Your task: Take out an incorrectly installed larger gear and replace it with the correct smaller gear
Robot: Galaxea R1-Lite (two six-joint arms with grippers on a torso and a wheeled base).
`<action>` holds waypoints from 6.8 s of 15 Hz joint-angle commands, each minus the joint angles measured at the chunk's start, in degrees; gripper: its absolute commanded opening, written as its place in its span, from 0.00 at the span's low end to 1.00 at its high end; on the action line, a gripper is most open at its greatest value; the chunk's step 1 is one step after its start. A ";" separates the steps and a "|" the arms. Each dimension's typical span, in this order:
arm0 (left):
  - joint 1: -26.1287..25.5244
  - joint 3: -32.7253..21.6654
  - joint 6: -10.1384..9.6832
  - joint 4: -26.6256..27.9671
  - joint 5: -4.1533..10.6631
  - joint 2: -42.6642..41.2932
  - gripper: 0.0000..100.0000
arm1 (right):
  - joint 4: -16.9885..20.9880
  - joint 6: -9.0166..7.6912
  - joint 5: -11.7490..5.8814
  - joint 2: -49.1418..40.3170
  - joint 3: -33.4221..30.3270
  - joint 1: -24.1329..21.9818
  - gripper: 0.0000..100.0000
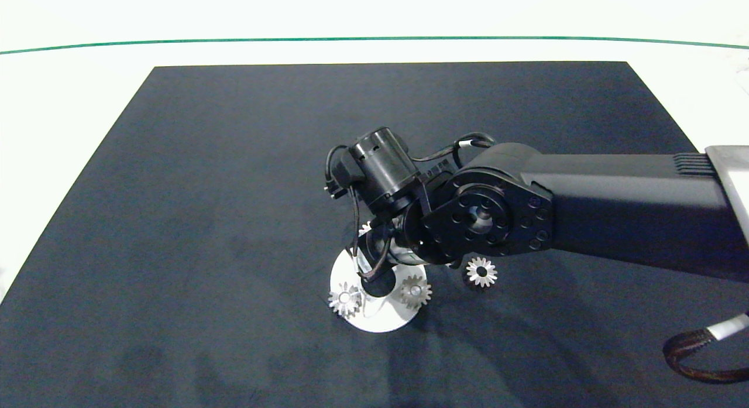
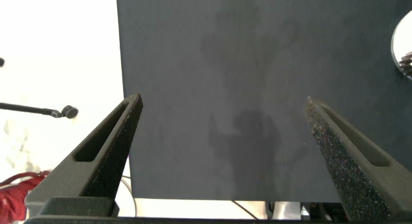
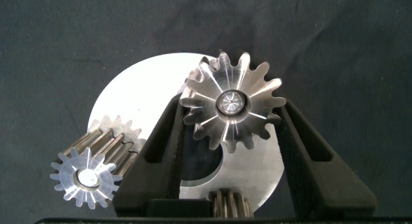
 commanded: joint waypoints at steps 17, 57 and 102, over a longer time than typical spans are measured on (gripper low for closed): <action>0.03 0.00 0.06 0.28 0.06 -0.04 1.00 | 0.54 0.88 -0.32 -1.32 1.04 1.08 0.34; 0.03 -0.18 0.06 0.11 -0.03 -1.27 1.00 | -36.20 7.30 -1.03 -31.20 56.68 -16.15 0.34; 0.12 -0.09 1.02 0.11 -0.03 -2.76 1.00 | -35.32 6.86 -0.06 -28.21 58.17 -8.94 0.71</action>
